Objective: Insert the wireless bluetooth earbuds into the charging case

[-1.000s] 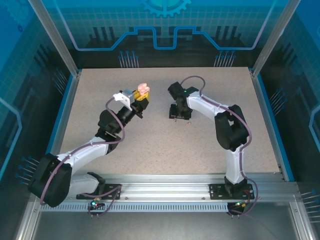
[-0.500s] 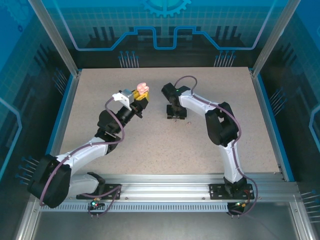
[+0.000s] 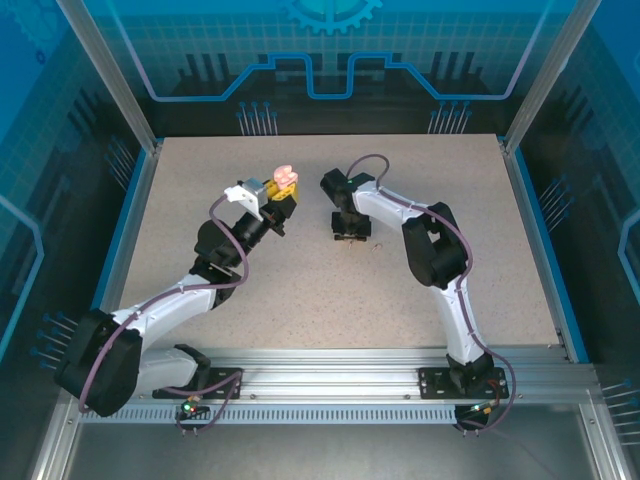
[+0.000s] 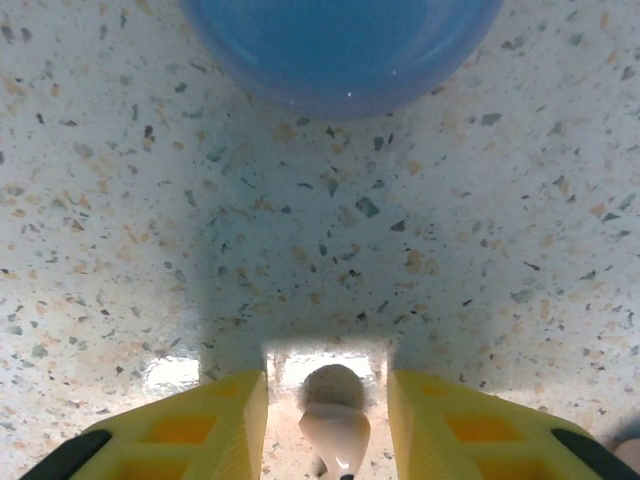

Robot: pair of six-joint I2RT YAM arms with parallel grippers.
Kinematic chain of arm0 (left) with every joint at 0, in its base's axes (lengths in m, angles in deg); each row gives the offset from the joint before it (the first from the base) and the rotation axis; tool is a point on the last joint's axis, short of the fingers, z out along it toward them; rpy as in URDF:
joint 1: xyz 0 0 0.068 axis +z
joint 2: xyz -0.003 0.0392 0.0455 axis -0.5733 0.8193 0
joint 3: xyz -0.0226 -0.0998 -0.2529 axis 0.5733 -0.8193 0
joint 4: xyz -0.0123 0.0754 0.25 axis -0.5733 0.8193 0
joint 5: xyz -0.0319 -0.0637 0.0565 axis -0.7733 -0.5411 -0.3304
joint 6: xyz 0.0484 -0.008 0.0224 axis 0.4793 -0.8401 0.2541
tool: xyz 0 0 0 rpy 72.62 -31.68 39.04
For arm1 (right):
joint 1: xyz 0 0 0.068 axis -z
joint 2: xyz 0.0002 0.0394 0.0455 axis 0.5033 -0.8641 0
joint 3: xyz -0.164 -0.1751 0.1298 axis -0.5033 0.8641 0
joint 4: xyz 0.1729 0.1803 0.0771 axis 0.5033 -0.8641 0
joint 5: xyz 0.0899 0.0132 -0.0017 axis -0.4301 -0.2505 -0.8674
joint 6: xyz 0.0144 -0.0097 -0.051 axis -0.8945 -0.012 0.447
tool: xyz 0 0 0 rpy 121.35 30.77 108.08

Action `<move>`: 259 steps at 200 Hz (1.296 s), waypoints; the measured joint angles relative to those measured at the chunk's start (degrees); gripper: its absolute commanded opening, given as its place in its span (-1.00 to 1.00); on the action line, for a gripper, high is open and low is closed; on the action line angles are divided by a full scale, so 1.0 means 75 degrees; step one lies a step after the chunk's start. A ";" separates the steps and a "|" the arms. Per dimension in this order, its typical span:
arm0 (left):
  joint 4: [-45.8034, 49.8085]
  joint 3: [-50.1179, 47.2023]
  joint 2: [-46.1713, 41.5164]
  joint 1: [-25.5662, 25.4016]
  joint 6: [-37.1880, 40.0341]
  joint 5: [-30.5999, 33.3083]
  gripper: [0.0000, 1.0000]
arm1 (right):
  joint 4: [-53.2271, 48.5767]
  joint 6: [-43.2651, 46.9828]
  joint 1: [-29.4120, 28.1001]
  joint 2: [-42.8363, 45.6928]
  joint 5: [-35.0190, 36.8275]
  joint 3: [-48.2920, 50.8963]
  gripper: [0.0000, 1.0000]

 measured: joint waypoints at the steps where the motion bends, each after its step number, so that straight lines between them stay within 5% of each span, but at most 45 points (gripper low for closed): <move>1: 0.0000 0.0000 0.0000 0.0000 0.0000 0.0000 -1.00 | -0.0003 0.0000 0.0003 0.0000 0.0000 -0.0003 -0.27; 103: 0.0000 0.0000 -0.0015 0.0000 0.0000 0.0000 -1.00 | 0.0020 -0.0029 -0.0015 -0.0035 0.0003 0.0006 -0.32; 193: 0.0003 0.0000 -0.0015 0.0000 -0.0006 0.0000 -1.00 | 0.0297 -0.0111 -0.0035 0.0087 -0.0050 0.0221 -0.56; 259: 0.0012 0.0000 -0.0015 -0.0006 -0.0009 0.0000 -1.00 | 0.0583 -0.0105 -0.0029 0.0326 -0.0029 0.0632 -0.37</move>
